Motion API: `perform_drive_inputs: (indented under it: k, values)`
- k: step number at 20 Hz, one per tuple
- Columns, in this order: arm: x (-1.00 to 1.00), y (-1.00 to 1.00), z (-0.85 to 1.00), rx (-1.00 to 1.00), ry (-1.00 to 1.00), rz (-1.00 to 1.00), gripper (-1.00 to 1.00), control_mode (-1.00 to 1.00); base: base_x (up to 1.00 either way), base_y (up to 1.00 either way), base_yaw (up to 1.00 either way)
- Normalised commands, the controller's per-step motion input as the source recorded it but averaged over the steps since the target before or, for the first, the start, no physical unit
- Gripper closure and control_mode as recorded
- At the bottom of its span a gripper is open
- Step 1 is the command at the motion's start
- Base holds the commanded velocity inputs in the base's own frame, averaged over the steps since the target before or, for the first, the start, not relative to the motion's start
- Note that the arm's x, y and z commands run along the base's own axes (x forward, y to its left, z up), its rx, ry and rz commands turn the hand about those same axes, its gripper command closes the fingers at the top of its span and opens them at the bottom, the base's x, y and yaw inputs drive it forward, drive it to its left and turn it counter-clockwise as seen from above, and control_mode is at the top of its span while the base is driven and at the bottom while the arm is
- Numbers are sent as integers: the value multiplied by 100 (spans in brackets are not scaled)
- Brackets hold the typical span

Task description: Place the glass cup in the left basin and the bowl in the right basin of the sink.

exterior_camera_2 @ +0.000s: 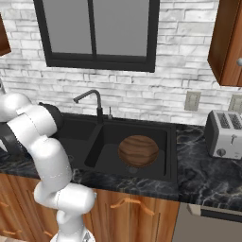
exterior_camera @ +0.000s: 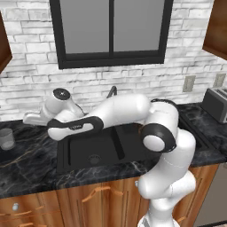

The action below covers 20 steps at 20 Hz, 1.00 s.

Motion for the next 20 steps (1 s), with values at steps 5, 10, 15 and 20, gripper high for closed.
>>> perform_drive_inputs:
  k: [5,10,15,20]
  values:
    - [0,23,0,0,-2,0,-100,-100,0,0,0]
    - [2,17,0,0,0,0,-100,-100,0,0,0]
    - [9,14,0,0,0,0,-100,-100,0,0,0]
    - [10,14,-2,0,0,0,-100,-100,0,0,0]
